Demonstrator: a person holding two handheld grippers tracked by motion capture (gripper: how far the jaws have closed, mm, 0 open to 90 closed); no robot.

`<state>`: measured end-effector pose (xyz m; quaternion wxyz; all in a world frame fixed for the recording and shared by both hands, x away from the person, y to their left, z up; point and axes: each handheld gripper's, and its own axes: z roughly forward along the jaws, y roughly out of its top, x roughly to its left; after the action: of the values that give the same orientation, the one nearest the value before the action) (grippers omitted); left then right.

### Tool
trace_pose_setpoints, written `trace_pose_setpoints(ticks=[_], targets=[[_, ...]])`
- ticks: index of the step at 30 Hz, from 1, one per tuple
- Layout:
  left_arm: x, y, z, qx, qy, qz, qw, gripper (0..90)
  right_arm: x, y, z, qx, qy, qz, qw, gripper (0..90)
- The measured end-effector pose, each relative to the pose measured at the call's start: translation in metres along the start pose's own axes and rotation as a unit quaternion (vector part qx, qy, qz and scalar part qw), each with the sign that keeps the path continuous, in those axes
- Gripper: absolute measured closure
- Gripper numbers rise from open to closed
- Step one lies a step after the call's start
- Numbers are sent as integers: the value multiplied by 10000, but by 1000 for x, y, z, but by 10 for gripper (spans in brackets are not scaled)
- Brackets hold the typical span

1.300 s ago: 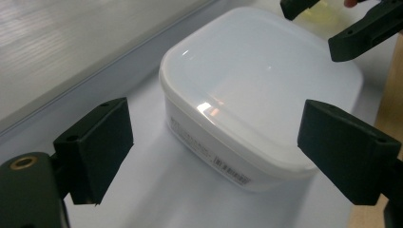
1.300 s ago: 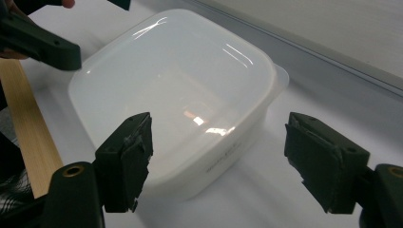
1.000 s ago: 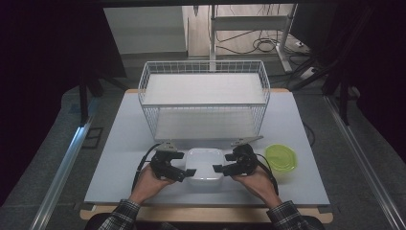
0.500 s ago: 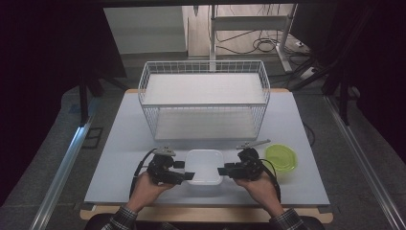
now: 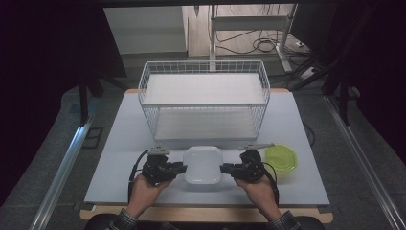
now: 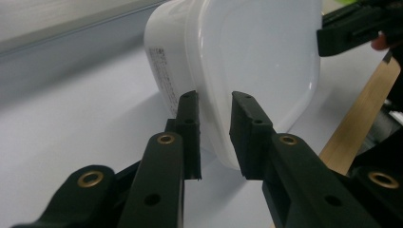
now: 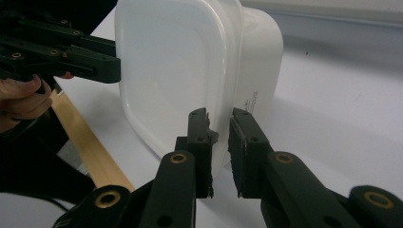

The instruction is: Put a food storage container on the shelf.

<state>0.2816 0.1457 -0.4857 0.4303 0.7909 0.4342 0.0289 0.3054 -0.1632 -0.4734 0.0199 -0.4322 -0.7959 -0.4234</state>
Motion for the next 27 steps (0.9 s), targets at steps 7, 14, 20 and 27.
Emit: trace_pose_setpoints(ticks=[7, 14, 20, 27], targets=[[0, -2, 3, -158, 157, -97, 9997, 765, 7, -2, 2, -226, -266, -332, 9988, 796], [-2, 0, 6, -200, 297, -137, 9993, 768, 8, -3, 3, -444, -435, -441, 9971, 795], [-4, 8, -1, -391, 293, -70, 9988, 769, 11, 3, -3, -614, -446, -516, 9958, 795], [-5, 20, -10, -475, 266, 3, 9985, 771, 14, 13, -11, -763, -408, -589, 9945, 795]])
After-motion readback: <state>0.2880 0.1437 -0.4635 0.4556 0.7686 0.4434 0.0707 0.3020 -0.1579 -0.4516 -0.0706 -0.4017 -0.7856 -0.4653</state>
